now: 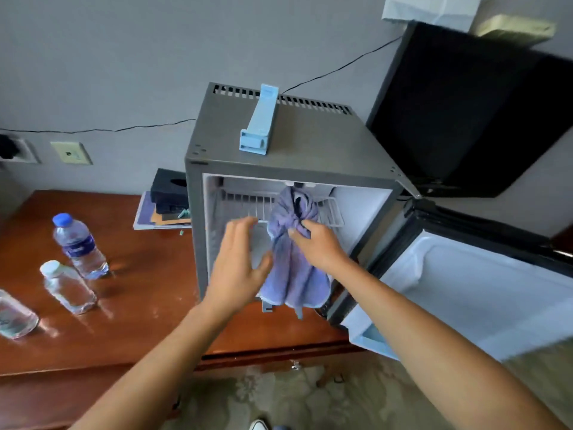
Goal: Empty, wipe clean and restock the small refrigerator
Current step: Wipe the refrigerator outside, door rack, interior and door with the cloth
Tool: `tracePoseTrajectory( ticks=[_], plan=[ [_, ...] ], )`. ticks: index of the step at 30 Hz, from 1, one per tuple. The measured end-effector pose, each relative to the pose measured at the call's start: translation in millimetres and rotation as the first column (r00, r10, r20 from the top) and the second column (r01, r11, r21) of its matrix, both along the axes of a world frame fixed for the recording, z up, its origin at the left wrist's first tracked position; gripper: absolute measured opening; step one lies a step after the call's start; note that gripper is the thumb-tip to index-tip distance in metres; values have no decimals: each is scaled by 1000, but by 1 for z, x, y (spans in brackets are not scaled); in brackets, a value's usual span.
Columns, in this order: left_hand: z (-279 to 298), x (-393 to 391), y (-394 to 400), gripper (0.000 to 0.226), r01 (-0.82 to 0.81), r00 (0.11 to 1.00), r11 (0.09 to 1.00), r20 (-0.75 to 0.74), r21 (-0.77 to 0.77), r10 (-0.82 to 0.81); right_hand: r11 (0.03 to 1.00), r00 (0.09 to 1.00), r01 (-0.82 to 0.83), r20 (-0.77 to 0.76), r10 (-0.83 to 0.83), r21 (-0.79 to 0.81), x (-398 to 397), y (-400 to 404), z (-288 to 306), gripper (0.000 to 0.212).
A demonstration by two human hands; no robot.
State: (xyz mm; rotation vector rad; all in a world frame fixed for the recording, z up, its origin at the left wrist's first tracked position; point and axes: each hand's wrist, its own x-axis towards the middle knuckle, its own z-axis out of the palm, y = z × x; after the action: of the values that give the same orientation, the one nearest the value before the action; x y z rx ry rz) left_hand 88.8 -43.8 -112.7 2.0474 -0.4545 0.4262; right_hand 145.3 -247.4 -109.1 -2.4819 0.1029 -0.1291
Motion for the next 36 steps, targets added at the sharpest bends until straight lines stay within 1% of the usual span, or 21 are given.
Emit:
tracePoseTrajectory(
  ticks=[1,2,4,5,7,9,11,12,13,14,16,18,20,22,24,26,28,29,31,33,36],
  plan=[
    [-17,0,-14,84,137,976,989,-161,-63,-145,994,999,-36,-15,38,104,-9,-2,8,36],
    [-28,3,-28,103,232,939,966,-231,-117,-254,974,995,-74,-52,86,214,-16,-4,17,27],
    [-30,15,-53,110,288,892,919,-273,-270,-360,921,969,-135,-146,200,365,-29,-6,39,11],
    [-26,22,-62,99,239,891,909,-294,-342,-345,932,954,-156,-193,228,328,-35,-9,54,20],
    [-21,38,-77,72,91,938,931,-282,-352,-199,983,969,-182,-167,184,25,-45,-23,92,41],
    [-16,56,-93,59,26,969,959,-228,-283,-94,973,988,-82,114,108,-214,-46,-39,138,44],
    [-11,73,-117,63,40,976,986,-204,-162,-73,948,944,114,329,-10,-299,-24,-57,176,37],
    [-8,80,-133,71,76,976,994,-198,-81,-90,911,944,191,322,-69,-366,-4,-66,187,38],
    [-4,86,-151,81,128,974,991,-183,-27,-130,871,964,212,242,-112,-443,17,-75,191,44],
    [-1,88,-170,88,185,966,983,-179,-13,-185,855,984,178,102,-146,-487,36,-82,187,55],
    [3,86,-201,85,318,922,944,-201,-89,-330,880,974,102,-133,-183,-465,64,-93,171,71],
    [-5,80,-223,80,429,882,895,-159,-121,-444,894,962,93,-193,-194,-438,78,-102,157,72],
    [-16,84,-228,75,456,886,888,-60,-50,-459,889,964,100,-177,-198,-446,84,-105,154,70],
    [-28,104,-228,68,399,913,917,90,14,-399,880,964,110,-165,-207,-461,85,-106,154,68],
    [-40,129,-224,66,300,938,950,157,86,-310,878,964,110,-166,-209,-467,88,-107,152,68],
    [-47,147,-215,69,159,973,954,125,255,-195,879,964,114,-163,-210,-463,87,-107,152,69],
    [-52,153,-210,73,99,990,889,47,446,-134,876,965,120,-153,-214,-467,87,-106,152,71],
    [-51,152,-212,72,76,994,871,31,486,-105,876,965,121,-153,-215,-467,86,-105,154,71],
    [-44,146,-213,67,15,998,843,42,537,-44,882,963,131,-155,-222,-452,83,-103,155,71],
    [-48,137,-209,55,-139,973,851,229,506,23,884,961,137,-156,-228,-447,80,-99,155,71],
    [-73,101,-193,50,-104,912,868,394,486,-111,886,960,146,-154,-234,-441,76,-95,157,71]
  ],
)
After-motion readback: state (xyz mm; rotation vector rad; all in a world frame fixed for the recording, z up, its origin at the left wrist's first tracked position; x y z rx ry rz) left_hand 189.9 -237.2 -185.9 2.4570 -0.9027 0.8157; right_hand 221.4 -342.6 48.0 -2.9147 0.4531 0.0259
